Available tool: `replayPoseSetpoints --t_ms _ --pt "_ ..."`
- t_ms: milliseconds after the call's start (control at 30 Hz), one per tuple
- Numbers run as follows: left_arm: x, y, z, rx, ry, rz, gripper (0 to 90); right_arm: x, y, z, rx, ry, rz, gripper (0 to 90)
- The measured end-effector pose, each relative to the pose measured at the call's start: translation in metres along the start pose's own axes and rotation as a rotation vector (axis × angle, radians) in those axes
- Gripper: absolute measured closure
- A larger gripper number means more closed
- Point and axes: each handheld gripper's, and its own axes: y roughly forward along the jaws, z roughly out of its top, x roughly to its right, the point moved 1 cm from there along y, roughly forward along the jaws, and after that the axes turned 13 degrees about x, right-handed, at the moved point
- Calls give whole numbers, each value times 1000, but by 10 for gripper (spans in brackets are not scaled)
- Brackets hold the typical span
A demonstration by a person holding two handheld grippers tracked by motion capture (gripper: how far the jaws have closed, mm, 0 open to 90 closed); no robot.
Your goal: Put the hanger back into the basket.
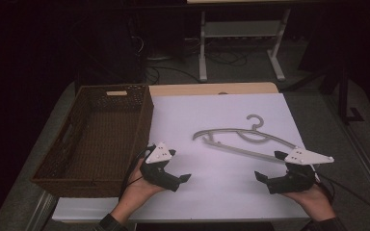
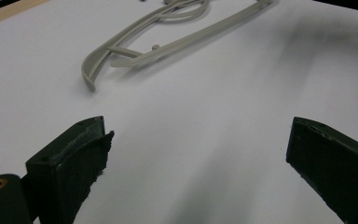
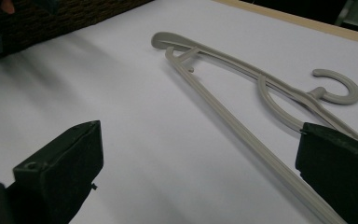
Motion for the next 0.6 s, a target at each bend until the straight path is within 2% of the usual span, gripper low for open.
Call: replayPoseSetpoints --t_ms 267,600 --pt "-4 3 3 -10 16 7 54 5 0 1 2 14 -24 6" --pt "-6 2 7 -3 16 20 56 16 7 6 2 28 -49 10"
